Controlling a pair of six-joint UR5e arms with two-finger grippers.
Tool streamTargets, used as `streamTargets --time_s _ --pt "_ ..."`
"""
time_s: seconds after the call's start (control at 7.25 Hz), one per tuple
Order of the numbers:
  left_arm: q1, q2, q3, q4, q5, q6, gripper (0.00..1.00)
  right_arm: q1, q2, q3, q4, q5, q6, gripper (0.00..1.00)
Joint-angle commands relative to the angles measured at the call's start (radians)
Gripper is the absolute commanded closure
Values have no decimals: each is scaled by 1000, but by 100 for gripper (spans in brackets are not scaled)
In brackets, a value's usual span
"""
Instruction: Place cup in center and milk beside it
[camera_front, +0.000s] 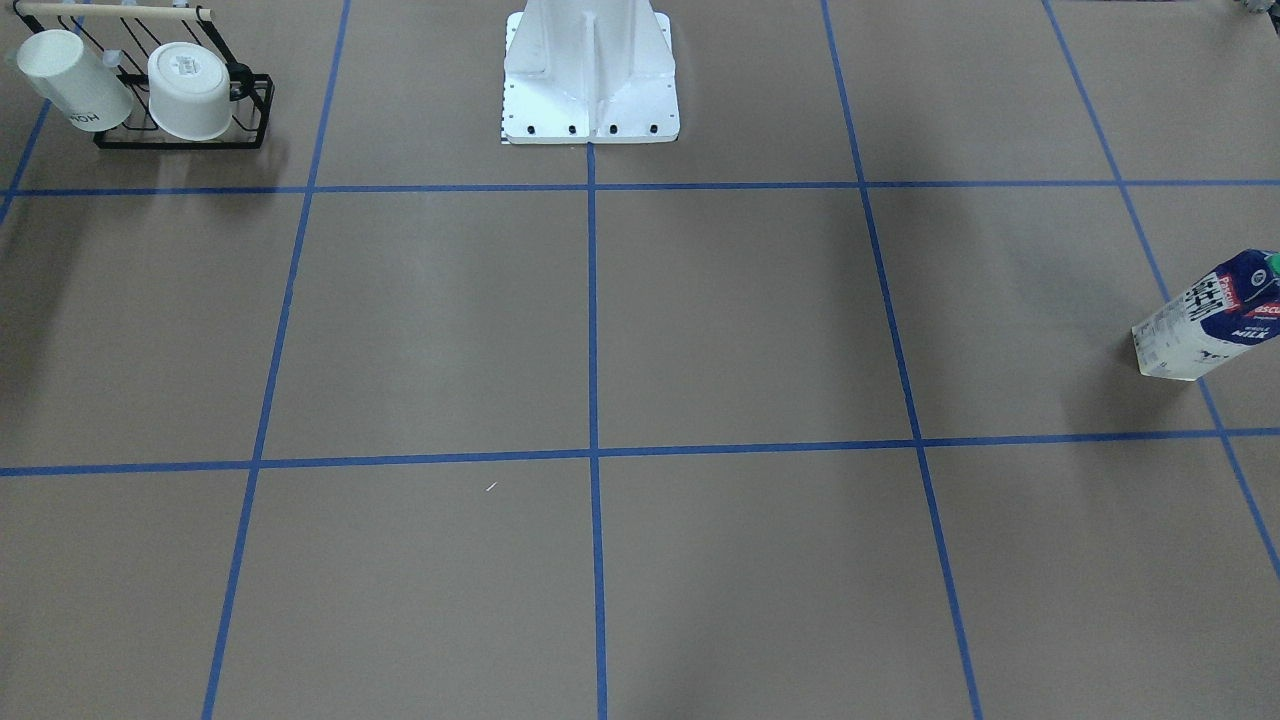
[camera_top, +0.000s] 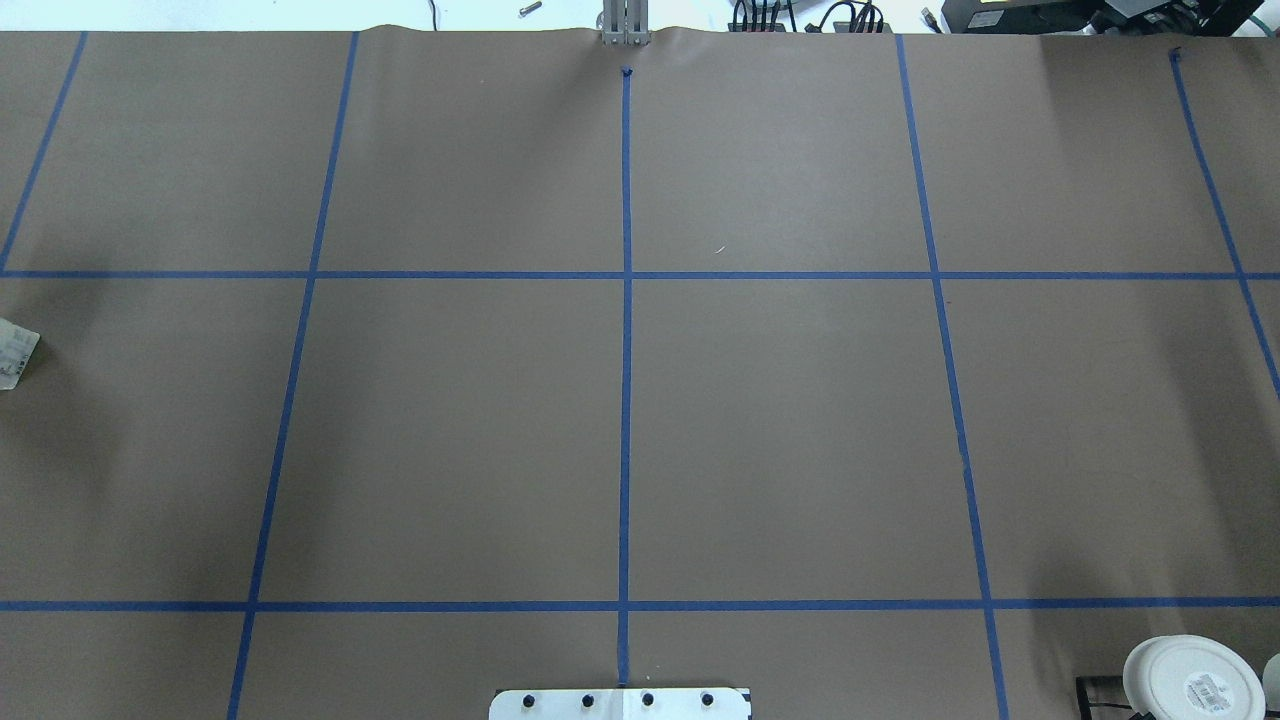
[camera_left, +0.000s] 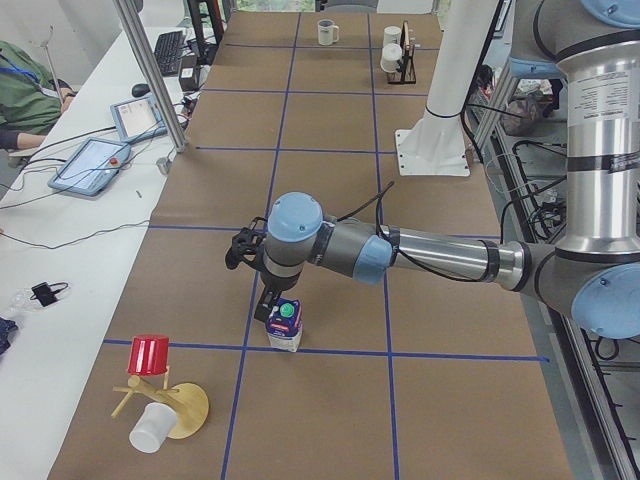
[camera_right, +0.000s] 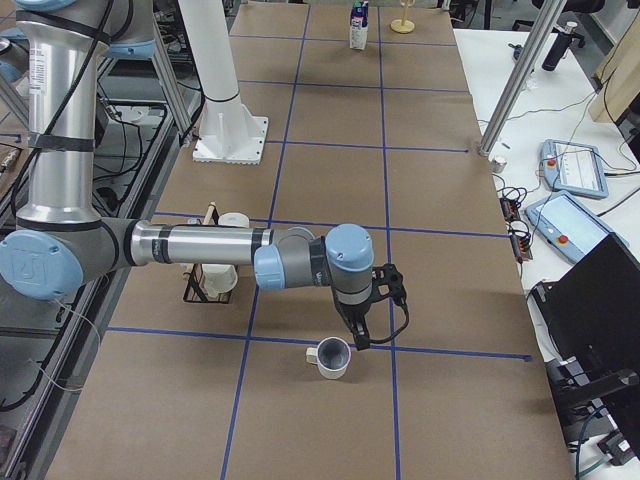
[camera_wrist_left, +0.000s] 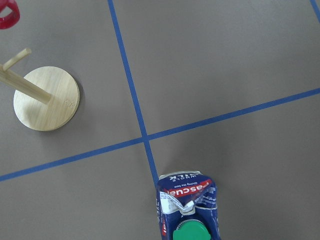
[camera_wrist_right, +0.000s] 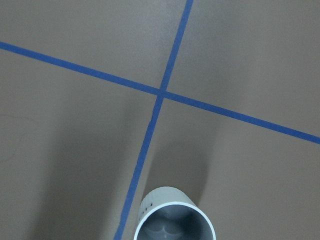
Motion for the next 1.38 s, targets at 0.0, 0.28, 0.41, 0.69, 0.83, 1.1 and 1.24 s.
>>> streamTargets --time_s 0.0,0.28,0.41,0.69,0.83,1.1,1.24 --pt "0 3 2 -17 0 0 2 -4 -41 -109 155 -2 4 2" --pt "0 3 -1 -20 -2 2 2 -33 -35 -157 207 -5 7 13" --pt "0 3 0 -40 0 0 2 -51 -32 -171 208 -5 13 28" --pt "-2 5 -1 -49 -2 2 2 -77 -27 -203 219 -6 13 33" --pt "-2 5 -3 -49 -2 2 2 -80 -27 -214 233 -8 13 41" --pt "0 3 -3 -49 0 2 2 -82 -22 -224 239 -14 13 100" --pt "0 3 -1 -49 0 2 2 -82 -16 -207 240 -9 18 100"
